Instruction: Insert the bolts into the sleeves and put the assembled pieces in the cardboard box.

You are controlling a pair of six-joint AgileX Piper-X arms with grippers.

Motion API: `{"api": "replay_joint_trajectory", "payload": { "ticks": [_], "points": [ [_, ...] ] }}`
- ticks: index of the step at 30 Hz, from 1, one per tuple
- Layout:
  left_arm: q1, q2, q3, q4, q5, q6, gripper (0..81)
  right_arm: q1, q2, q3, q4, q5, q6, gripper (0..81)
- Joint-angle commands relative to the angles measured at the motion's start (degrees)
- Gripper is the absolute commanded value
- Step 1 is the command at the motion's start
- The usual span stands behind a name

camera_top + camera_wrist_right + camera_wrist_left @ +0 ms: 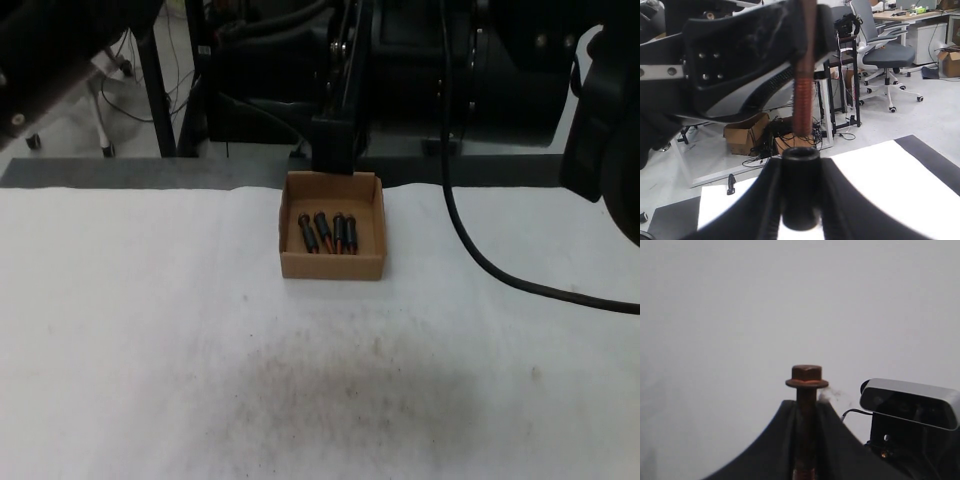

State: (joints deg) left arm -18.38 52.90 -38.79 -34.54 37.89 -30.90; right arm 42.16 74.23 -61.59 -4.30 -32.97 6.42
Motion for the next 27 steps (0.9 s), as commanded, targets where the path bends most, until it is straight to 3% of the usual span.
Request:
{"api": "replay_joint_trajectory", "payload": {
  "ticks": [1,13,27],
  "points": [
    [0.02,-0.30,-0.46,-0.79,0.79,-0.42,0.3,-0.04,-0.39,-0.17,-1.13,0.01,0.10,0.8],
    [0.02,-0.30,-0.46,0.70,3.30,-0.42,0.3,-0.04,-0.39,-0.17,-1.13,2.64,0.10,0.8],
    [0.02,1.52,-0.46,0.90,1.17,-0.18,0.3,-0.04,-0.39,-0.17,-1.13,-1.64,0.10,0.8]
  ]
}}
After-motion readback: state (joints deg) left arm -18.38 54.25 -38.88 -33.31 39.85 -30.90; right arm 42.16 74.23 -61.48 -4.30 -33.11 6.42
